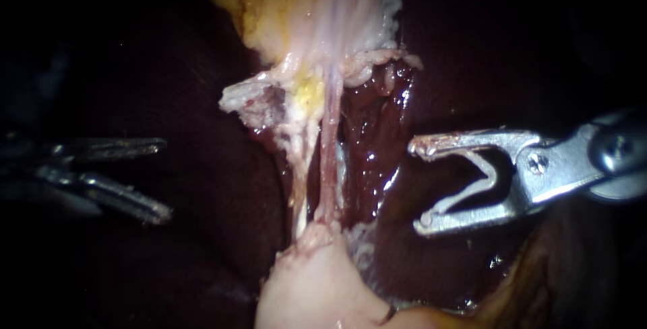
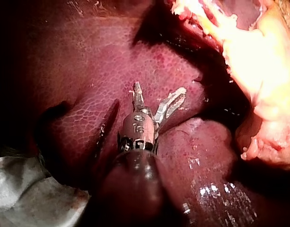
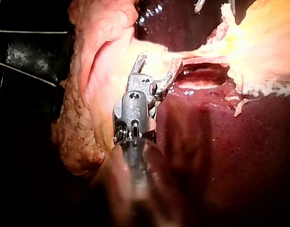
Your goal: Grabbing gallbladder
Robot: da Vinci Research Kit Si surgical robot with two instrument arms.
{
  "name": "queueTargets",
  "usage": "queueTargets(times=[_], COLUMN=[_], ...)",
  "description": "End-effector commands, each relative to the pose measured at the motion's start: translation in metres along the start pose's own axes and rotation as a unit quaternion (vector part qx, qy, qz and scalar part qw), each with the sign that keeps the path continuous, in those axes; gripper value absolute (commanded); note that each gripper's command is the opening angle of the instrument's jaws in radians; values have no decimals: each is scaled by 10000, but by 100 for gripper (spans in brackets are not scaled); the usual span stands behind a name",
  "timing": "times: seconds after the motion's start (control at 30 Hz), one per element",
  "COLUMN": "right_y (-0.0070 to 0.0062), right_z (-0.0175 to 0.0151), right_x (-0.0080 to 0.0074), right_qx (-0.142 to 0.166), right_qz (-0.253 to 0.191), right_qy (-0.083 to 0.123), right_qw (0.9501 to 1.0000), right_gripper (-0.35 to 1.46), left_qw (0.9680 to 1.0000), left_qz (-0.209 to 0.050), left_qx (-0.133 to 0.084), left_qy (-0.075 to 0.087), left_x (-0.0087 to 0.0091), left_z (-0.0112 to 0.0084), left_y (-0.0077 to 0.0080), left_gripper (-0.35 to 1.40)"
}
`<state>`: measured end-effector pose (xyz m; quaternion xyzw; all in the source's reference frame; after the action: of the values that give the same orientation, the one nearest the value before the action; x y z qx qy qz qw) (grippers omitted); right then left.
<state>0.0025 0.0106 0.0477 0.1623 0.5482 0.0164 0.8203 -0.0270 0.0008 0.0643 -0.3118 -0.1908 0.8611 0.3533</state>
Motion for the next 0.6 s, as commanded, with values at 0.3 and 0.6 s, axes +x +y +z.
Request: queueTargets(times=[0.3,0.6], right_y=[0,0], right_z=[0,0], right_x=[0,0], right_qx=[1,1], right_qz=[-1,-1], right_qy=[1,1], right_qw=[10000,10000], right_gripper=[46,46], left_qw=[9915,9842], left_qz=[-397,-430], left_qx=[159,57], left_qy=[1231,1719], left_x=[61,108], left_z=[-35,-41], left_y=[9,44], left_gripper=[67,64])
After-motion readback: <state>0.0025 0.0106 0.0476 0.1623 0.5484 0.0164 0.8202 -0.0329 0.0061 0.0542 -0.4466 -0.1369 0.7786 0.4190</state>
